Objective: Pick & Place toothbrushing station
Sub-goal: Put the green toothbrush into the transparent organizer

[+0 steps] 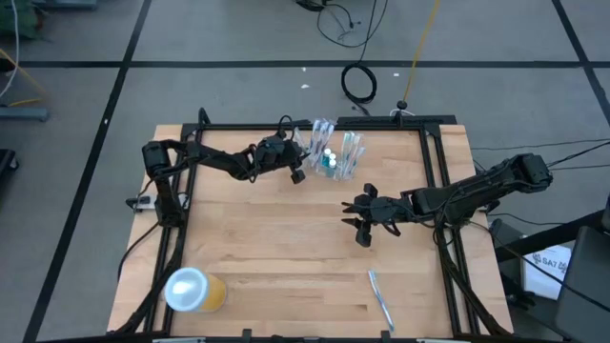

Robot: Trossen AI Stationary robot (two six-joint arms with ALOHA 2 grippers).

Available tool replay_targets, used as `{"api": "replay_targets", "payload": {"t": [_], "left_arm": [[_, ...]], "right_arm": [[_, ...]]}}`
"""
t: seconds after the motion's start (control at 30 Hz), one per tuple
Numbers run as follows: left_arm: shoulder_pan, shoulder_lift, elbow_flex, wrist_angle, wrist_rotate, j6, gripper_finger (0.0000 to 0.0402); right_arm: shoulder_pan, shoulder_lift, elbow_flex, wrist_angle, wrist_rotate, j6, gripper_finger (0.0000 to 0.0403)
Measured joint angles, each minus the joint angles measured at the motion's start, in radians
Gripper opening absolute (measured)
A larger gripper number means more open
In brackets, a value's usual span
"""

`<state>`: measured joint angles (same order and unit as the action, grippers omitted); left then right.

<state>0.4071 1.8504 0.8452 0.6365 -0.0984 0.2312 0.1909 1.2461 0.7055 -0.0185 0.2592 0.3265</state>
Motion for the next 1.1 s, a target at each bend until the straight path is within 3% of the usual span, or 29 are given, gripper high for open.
{"api": "replay_targets", "payload": {"t": [0.27,0.53,0.77,0.87,1.1], "left_arm": [[-0.02,-0.105,0.0,-0.108,-0.066,-0.03,0.0086],[-0.001,-0.148,0.0,-0.177,0.143,-0.109,0.0086],[0.052,-0.135,0.0,-0.162,0.134,-0.105,0.0088],[0.077,-0.135,0.012,-0.171,0.169,-0.121,0.011],[0.08,-0.134,0.042,-0.194,0.212,-0.101,0.0214]], "right_arm": [[-0.002,0.0,0.0,0.002,0.0,-0.081,0.0122],[-0.034,0.0,0.0,0.051,-0.002,-0.112,0.012],[-0.062,0.0,0.0,0.087,-0.002,-0.112,0.0119],[-0.062,0.0,0.0,0.107,-0.002,-0.112,0.0119],[-0.062,0.0,0.0,0.129,-0.002,-0.172,0.0118]]}}
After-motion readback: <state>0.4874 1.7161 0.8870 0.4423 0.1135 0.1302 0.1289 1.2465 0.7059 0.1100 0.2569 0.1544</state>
